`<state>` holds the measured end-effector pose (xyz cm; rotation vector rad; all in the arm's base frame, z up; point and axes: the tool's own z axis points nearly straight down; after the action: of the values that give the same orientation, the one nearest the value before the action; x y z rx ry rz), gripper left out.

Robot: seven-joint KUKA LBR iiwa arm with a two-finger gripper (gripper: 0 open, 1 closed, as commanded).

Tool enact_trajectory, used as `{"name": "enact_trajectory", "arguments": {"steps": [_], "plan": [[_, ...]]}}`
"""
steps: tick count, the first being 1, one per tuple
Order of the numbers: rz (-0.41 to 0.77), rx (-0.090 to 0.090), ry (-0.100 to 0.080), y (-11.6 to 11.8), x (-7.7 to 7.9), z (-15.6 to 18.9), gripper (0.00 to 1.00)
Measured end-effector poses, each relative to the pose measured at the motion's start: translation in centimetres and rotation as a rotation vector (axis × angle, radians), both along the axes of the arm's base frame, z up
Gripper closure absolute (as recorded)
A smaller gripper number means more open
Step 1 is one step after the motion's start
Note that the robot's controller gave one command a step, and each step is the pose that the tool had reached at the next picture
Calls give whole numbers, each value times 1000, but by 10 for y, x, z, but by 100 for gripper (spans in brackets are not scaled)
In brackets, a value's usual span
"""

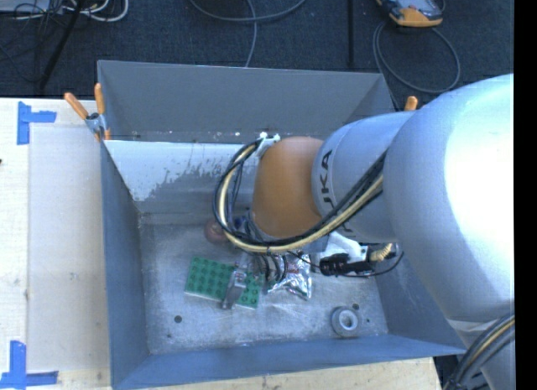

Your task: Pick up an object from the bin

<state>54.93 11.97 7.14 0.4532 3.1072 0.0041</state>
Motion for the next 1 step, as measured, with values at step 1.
{"name": "enact_trajectory", "arguments": {"steps": [1], "plan": [[-1, 0, 1, 0, 1, 1, 0]]}}
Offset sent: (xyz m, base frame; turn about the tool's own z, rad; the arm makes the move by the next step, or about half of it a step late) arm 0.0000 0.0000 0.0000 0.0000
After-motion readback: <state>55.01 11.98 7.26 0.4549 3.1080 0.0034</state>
